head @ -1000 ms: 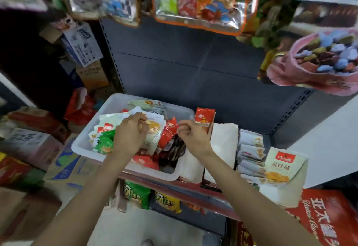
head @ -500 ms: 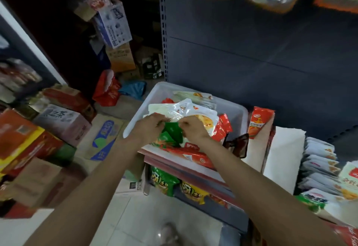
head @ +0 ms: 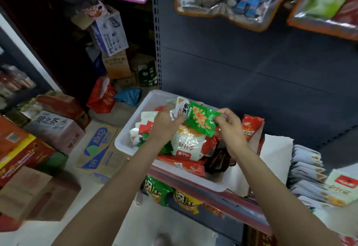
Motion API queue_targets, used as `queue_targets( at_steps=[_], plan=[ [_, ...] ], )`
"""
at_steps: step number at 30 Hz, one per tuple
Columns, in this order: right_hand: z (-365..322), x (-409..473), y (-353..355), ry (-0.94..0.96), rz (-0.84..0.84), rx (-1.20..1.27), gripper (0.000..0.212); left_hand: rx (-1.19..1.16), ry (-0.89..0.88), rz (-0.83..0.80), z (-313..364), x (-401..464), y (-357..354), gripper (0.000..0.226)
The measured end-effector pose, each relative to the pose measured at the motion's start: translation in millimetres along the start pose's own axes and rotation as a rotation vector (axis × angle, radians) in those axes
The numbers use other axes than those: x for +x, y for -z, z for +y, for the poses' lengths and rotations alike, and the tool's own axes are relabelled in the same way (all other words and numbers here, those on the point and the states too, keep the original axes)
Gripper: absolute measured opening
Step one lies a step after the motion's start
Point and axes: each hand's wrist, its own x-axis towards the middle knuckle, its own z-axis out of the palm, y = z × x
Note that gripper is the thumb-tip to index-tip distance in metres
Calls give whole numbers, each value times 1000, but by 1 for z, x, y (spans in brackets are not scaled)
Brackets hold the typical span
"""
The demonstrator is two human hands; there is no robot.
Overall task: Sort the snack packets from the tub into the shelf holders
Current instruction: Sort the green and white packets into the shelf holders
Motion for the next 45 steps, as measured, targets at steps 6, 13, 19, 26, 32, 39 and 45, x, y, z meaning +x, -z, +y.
queue_targets(
  at_steps=[6,13,19,26,32,39,45],
  plan=[
    [-3,-18,73,-59,58,128,23,-504,285,-96,51,-16,-56,79],
    [-2,-41,194,-52,-27,120,17,-586,-7,-62,108,-53,-140,36],
    [3,-44,263,73,-12,-127,16,-466,-235,-150,153,-84,-204,43],
    [3,-43,301,205,187,37,31,542,-478,-326,133,-94,-246,50],
    [15,-43,309,219,176,-16,32,709,-525,-404,134,-97,-252,57],
    [31,-43,314,165,155,-21,24,606,-517,-418,128,-102,-251,45],
    [45,-33,316,25,21,-406,25,519,-470,-404,123,-104,-253,38]
  ],
)
